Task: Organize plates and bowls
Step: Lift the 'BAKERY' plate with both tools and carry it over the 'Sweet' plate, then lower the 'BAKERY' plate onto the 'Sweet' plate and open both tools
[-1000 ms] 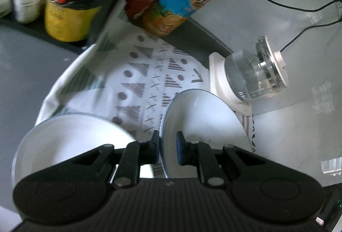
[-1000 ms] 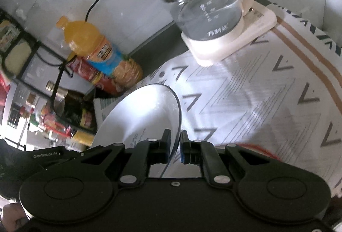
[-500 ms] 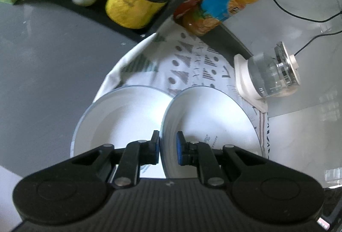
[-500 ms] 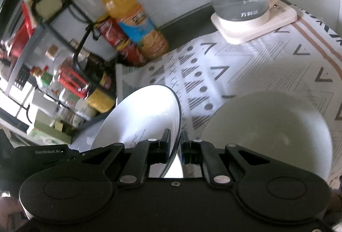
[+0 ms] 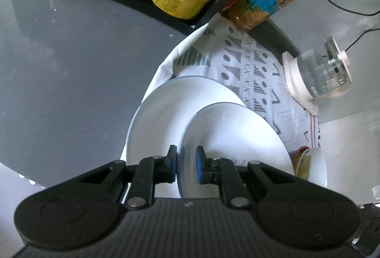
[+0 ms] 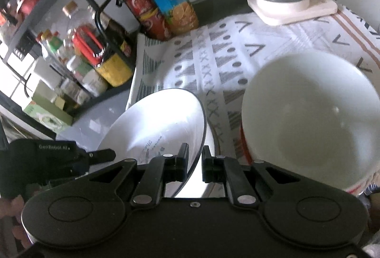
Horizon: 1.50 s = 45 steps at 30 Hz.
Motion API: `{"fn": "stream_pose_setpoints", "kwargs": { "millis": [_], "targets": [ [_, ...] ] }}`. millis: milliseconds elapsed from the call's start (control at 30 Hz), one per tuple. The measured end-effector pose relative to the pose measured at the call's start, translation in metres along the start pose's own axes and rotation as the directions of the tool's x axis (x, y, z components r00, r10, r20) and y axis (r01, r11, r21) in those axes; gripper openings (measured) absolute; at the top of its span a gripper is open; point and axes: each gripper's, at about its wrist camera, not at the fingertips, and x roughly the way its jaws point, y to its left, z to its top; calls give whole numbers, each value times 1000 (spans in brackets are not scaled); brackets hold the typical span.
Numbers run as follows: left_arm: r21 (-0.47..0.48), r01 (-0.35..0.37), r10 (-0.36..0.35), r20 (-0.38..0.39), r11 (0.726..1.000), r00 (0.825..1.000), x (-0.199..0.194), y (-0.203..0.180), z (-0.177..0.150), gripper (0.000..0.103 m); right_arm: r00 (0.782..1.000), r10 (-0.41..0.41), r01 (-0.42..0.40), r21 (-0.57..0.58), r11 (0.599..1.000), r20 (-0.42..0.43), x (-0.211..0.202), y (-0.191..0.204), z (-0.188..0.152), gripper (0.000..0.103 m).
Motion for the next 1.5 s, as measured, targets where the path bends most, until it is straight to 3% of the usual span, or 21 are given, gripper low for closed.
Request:
{"fn": "stream_pose_setpoints", "kwargs": {
  "millis": [267, 700, 900, 1033, 1500],
  "targets": [
    [39, -24, 25, -14, 999, 1000, 12, 5, -5, 13, 999, -37, 37, 3, 999, -37, 10, -1, -22, 12],
    [55, -47, 49, -37, 997, 998, 27, 10, 0, 13, 994, -81, 78, -37, 996, -67, 24, 4, -26, 13],
    [19, -36, 37, -65, 999, 997, 34, 12, 1, 15, 991, -127, 127, -20, 992, -36, 31, 6, -26, 13],
    [25, -44, 46, -59, 999, 997, 29, 10, 2, 17, 985, -167, 166, -34, 986, -32, 35, 9, -24, 14],
    [-7, -36, 36, -14, 999, 999, 5, 18, -1, 21, 981, -191, 190, -35, 981, -29, 41, 13, -27, 20]
  ]
}}
